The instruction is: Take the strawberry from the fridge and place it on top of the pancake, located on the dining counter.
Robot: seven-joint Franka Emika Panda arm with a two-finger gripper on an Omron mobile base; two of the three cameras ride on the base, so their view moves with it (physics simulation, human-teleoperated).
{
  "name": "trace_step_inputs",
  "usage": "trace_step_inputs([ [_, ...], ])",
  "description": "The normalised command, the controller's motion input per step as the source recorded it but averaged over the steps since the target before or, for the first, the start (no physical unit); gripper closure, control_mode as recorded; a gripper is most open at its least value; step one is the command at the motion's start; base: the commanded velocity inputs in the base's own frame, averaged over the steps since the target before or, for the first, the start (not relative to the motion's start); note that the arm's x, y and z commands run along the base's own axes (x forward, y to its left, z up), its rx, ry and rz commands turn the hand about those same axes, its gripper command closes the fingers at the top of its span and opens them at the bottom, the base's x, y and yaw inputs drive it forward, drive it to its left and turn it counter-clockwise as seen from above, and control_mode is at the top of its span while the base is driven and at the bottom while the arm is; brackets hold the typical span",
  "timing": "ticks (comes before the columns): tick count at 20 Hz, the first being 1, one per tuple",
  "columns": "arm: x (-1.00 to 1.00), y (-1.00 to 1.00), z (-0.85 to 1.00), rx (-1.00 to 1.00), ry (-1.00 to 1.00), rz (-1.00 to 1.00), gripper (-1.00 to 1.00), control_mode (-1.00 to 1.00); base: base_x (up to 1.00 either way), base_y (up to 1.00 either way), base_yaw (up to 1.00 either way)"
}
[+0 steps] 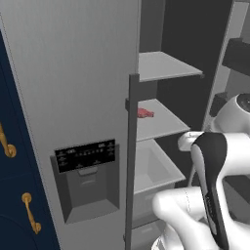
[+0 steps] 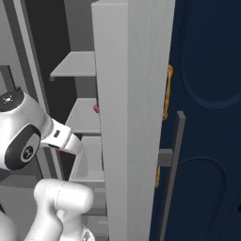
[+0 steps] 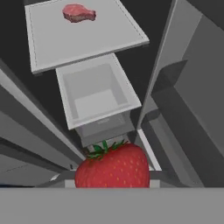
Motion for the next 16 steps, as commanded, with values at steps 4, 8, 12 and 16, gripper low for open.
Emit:
trace_step_inputs([
  [4, -0.04, 0.00, -0.49, 0.00, 0.02, 0.00, 1.00, -1.00, 0.00, 0.00, 0.00],
  [8, 0.00, 0.00, -0.11, 0.00, 0.01, 0.00, 1.00, -1.00, 0.00, 0.00, 0.00],
  [12, 0.00, 0.00, 0.00, 0.00, 0.00, 0.00, 1.00, -1.00, 0.00, 0.00, 0.00],
  [16, -0.19, 0.06, 0.00, -0.01, -0.02, 0.00, 1.00, 1.00, -0.48, 0.13, 0.01],
])
